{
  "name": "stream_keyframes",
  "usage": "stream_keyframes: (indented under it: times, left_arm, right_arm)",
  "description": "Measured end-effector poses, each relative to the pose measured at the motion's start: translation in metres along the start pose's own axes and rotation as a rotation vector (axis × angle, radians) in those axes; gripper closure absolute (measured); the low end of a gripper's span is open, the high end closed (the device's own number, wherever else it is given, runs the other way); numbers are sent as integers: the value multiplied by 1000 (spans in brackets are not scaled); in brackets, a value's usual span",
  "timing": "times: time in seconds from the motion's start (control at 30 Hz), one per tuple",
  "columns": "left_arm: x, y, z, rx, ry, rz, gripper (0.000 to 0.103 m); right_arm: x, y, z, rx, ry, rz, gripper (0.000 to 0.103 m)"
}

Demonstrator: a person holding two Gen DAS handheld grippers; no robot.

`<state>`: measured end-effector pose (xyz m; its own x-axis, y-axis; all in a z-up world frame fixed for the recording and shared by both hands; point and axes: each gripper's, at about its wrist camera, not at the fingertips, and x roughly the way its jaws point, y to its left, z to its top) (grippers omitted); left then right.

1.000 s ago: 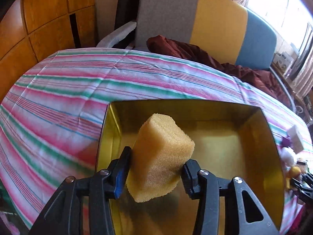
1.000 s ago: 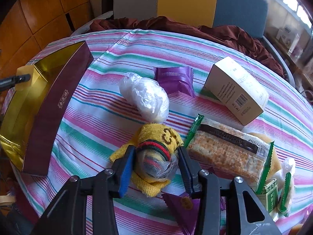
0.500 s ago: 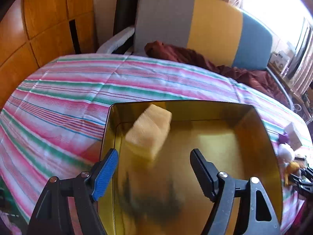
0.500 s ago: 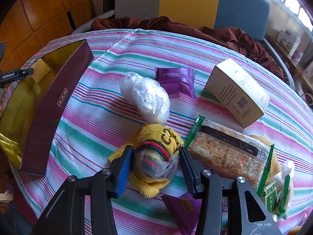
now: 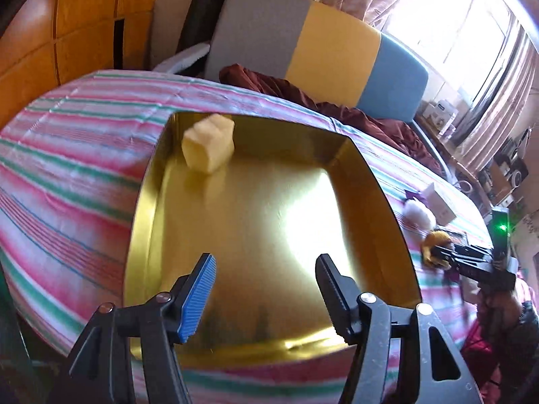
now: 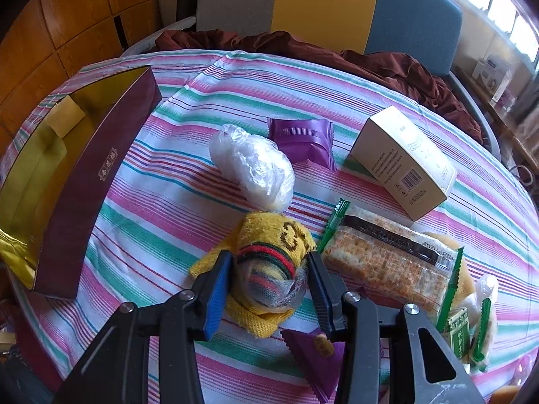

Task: Organize objects
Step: 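Carry the yellow sponge into the gold tray and open the left tool, then carry the yellow doll into the gold tray and open the right tool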

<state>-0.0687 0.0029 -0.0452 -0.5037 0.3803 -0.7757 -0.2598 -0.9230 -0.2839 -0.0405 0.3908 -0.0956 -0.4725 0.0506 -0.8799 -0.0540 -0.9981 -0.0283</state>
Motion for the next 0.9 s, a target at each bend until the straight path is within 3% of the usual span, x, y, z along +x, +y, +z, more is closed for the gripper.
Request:
stream_keyframes:
  times: [0.2, 0.3, 0.43, 0.53, 0.7, 0.9]
  left_arm:
    - [-6, -2, -12, -14, 1, -49, 41]
    - [-14, 0, -16, -17, -13, -47, 41]
    - [-25, 10, -19, -36, -35, -44, 41]
    - [-33, 17, -21, -42, -54, -28, 41]
    - [-34, 23, -23, -53, -59, 0, 42]
    - [-39, 30, -27, -55, -76, 18, 42]
  right_arm:
    - [0, 7, -5, -9, -7, -45, 60]
    - [-7, 10, -3, -2, -22, -61, 67]
    - [-36, 17, 1, 22, -94, -39, 69]
    - [-65, 34, 12, 26, -163, 26, 69]
    - [-91, 102, 41, -75, -229, 169, 69]
    - [-59, 205, 74, -203, -154, 313, 68]
